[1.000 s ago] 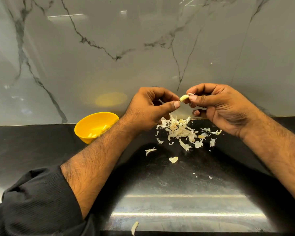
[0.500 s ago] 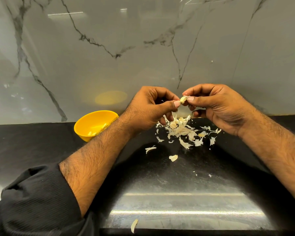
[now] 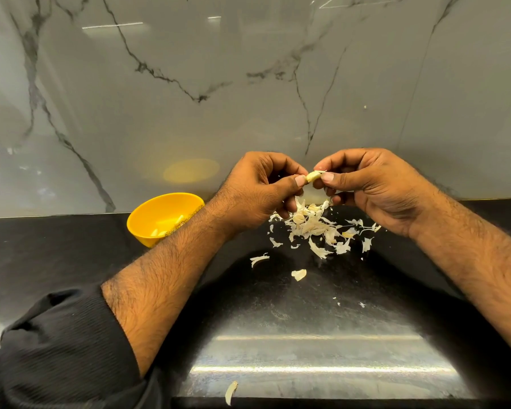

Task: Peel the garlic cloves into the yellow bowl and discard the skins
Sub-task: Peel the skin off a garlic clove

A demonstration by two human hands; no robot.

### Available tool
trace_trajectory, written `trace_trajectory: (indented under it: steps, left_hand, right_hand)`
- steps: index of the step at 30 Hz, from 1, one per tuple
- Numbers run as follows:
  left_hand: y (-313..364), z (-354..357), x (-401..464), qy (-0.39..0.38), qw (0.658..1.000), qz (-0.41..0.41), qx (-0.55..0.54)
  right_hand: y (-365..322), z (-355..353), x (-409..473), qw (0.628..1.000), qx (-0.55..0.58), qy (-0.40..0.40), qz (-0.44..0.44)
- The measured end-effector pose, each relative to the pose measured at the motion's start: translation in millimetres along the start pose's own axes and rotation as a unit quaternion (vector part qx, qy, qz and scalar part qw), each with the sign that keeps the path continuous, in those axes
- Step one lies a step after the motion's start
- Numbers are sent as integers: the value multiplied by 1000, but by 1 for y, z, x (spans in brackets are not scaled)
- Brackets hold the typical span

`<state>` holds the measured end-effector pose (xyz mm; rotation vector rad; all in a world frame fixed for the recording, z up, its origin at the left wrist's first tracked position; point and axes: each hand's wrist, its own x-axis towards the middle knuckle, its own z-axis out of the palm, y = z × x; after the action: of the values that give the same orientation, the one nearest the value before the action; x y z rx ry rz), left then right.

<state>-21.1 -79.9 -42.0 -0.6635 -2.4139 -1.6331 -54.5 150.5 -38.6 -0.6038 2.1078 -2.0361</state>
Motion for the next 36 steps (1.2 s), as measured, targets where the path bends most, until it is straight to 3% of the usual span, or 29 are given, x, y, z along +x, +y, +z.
trace_trajectory:
  steps: [9,14,20,36]
  left_hand:
    - [3,2,-1,-12,999,-16,-26]
    - [3,7,0,7,999,-36,-35]
    - [2,8,1,35,996,-66,-56]
    - [10,10,-1,23,984,-94,-152]
  right_hand:
    - [3,5,1,999,41,3,16]
    - [8,13,1,971,-202,48,-117]
    - [3,12,-3,927,-318,69,-187]
    - [3,17,-6,897,-343,60,-273]
